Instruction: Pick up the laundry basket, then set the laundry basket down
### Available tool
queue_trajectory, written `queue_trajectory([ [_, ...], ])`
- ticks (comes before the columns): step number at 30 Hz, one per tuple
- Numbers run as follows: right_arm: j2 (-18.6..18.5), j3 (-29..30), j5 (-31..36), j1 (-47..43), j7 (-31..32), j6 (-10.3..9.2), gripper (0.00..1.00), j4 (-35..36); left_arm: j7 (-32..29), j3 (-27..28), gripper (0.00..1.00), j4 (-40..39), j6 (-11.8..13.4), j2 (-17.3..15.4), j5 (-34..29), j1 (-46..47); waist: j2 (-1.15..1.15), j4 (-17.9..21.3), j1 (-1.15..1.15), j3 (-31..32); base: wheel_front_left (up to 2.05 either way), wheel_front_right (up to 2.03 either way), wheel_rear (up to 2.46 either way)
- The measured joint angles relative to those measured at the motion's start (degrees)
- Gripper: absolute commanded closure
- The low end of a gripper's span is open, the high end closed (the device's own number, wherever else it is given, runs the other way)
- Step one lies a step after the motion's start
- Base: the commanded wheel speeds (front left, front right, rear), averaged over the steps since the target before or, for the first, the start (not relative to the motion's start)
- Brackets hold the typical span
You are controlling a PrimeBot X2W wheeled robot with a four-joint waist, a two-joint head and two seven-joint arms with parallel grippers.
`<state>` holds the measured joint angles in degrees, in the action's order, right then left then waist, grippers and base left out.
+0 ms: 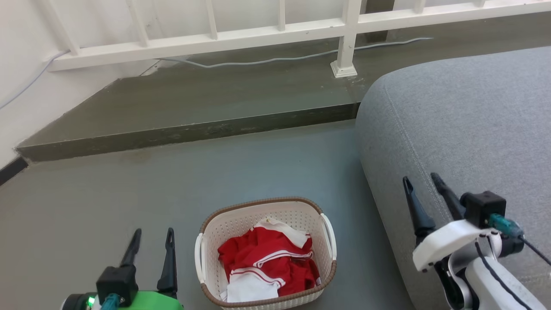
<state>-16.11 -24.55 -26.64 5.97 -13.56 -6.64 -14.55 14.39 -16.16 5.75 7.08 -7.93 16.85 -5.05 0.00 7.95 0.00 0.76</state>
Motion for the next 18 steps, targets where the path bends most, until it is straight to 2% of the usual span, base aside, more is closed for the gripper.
queue_trajectory([
  [8,1.66,0.15,-1.47,-2.85,0.33,0.27,1.00,-1.85,-0.22,-0.66,1.00,2.04,-0.54,0.97,1.05,-0.90,0.00,-0.13,0.00,-0.04,0.00,0.00,0.00],
  [18,2.66,2.91,-8.98,-2.86,1.97,1.59,1.00,-1.43,-0.82,-0.22,1.00,1.23,-1.58,1.27,8.92,-1.08,0.00,-1.13,0.00,-0.17,0.00,0.00,0.00],
])
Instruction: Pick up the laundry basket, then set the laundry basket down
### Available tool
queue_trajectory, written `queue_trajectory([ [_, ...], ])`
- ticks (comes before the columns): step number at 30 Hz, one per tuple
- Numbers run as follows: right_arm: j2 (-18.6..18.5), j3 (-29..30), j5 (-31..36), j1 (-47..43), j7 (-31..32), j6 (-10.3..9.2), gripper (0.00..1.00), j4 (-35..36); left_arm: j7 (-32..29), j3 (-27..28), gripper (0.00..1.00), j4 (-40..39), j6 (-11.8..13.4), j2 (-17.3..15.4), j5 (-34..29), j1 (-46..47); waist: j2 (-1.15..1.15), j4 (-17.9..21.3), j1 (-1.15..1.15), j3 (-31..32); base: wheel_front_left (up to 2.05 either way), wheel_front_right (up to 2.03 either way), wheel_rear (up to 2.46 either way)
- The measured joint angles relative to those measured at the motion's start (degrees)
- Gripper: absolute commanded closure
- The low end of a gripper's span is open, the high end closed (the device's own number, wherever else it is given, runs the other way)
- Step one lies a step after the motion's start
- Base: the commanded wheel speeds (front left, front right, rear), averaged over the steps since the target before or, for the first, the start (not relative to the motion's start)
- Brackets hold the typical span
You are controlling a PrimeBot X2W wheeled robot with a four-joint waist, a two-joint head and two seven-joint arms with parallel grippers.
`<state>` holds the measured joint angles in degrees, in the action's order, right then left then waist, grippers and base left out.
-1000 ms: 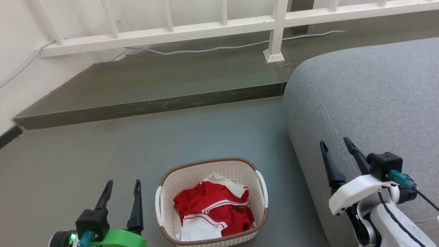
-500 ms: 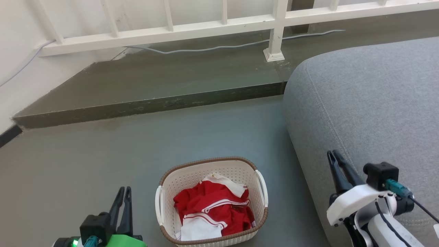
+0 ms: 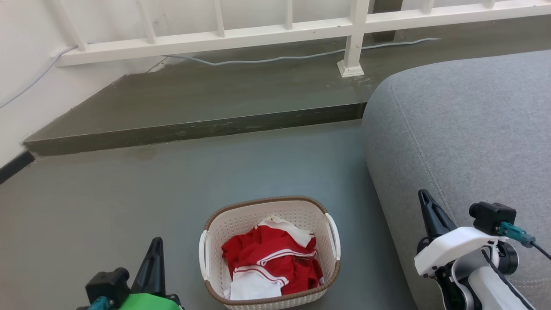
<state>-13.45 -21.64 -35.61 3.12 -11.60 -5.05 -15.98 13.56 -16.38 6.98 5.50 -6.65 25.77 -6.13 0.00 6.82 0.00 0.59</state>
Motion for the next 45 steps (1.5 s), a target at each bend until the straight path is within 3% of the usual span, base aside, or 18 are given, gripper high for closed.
queue_trajectory([
  [45,4.92,13.99,-28.71,0.01,8.43,5.81,1.00,0.37,-8.56,8.64,1.00,3.22,-5.53,0.37,35.78,2.79,0.00,-3.42,0.00,-0.42,0.00,0.00,0.00],
])
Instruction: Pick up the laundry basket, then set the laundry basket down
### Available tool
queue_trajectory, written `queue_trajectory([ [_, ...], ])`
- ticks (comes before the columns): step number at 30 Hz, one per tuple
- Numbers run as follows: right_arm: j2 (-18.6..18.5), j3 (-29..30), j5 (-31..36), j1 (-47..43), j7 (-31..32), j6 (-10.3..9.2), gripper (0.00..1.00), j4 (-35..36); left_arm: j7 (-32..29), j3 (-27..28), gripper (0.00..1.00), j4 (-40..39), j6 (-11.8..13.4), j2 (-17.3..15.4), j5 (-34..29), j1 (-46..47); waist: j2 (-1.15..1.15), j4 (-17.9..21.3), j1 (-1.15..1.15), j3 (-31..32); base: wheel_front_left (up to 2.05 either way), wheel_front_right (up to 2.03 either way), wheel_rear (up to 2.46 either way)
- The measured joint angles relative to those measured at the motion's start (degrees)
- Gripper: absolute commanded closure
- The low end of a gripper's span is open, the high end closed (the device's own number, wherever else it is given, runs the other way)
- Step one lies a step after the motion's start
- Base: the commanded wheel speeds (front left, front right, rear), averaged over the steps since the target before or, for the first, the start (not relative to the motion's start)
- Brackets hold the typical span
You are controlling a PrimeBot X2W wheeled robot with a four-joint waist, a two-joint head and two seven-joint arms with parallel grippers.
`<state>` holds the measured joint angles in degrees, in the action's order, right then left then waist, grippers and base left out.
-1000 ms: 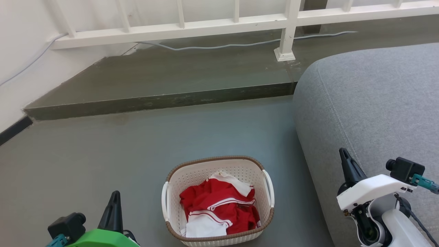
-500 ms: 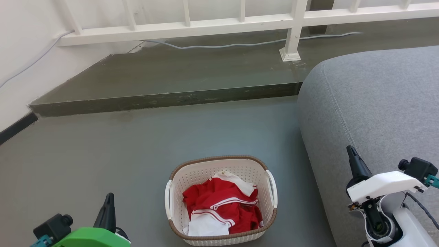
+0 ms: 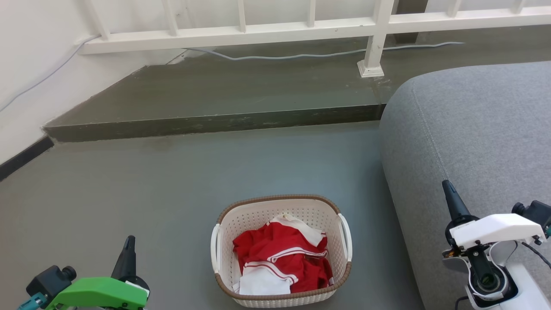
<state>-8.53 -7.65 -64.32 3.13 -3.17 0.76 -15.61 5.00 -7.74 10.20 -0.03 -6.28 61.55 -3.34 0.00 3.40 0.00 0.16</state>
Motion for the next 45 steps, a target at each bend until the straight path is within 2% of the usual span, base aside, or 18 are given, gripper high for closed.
queue_trajectory([
  [41,4.93,12.87,-26.94,0.14,7.40,5.76,1.00,-0.23,-7.04,6.84,1.00,4.15,-6.06,0.76,31.84,5.04,0.00,-3.21,0.00,-0.32,0.00,0.00,0.00],
  [45,5.05,13.57,-28.52,0.16,7.84,5.79,1.00,-0.24,-7.33,7.49,1.00,4.31,-6.52,0.96,34.15,5.50,0.00,-3.39,0.00,-0.34,0.00,0.00,0.00],
])
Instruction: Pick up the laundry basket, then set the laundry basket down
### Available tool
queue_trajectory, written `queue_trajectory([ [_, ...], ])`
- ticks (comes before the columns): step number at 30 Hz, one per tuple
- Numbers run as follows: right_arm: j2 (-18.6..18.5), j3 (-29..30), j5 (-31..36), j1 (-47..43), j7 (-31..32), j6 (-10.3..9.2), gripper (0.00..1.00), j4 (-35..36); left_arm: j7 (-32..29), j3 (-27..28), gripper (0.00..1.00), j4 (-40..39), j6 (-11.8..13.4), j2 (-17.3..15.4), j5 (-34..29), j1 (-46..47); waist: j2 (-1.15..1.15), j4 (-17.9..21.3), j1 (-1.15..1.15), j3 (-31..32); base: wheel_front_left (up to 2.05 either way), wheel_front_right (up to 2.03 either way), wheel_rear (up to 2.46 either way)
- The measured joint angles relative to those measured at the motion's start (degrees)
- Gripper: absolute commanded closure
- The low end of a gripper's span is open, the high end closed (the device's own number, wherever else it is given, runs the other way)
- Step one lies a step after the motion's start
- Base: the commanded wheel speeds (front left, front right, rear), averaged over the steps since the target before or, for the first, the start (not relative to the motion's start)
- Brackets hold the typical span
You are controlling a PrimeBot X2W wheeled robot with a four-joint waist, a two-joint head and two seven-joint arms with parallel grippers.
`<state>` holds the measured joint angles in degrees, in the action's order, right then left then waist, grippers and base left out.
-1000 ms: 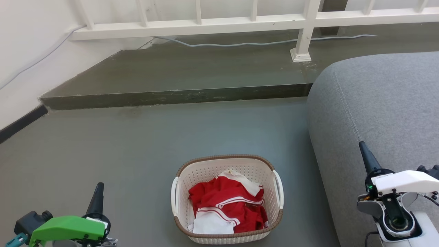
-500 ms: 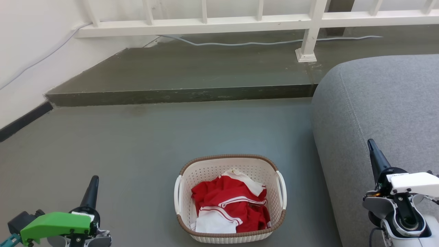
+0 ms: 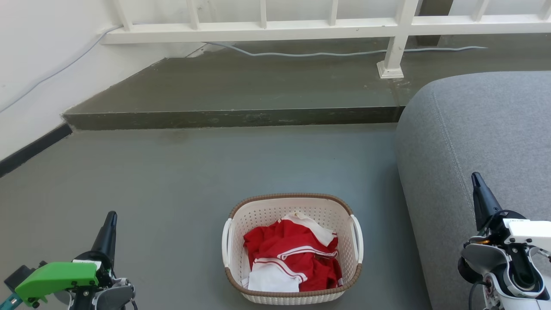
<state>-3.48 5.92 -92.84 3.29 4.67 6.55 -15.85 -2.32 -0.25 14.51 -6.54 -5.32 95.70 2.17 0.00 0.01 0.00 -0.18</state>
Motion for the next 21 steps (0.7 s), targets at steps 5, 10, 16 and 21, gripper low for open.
queue_trajectory([
  [5,0.01,0.13,0.00,0.00,0.00,0.00,1.00,-0.04,-0.15,0.01,1.00,0.11,0.00,0.19,0.01,0.32,0.00,0.00,0.00,0.00,0.00,0.00,0.00],
  [10,0.02,0.16,0.00,0.01,0.00,0.00,1.00,-0.19,-0.15,0.04,1.00,0.42,-0.01,0.20,0.01,0.33,0.00,0.00,0.00,0.01,0.00,0.00,0.00],
  [16,0.02,0.23,0.00,0.02,0.00,0.00,1.00,-0.23,-0.15,0.07,1.00,0.59,-0.10,0.21,0.01,0.34,0.00,0.00,0.00,0.02,0.00,0.00,0.00],
  [21,0.03,0.24,0.00,0.02,0.00,0.00,1.00,-0.25,-0.16,0.09,1.00,0.86,-0.33,0.22,0.01,0.36,0.00,0.00,0.00,0.02,0.00,0.00,0.00],
])
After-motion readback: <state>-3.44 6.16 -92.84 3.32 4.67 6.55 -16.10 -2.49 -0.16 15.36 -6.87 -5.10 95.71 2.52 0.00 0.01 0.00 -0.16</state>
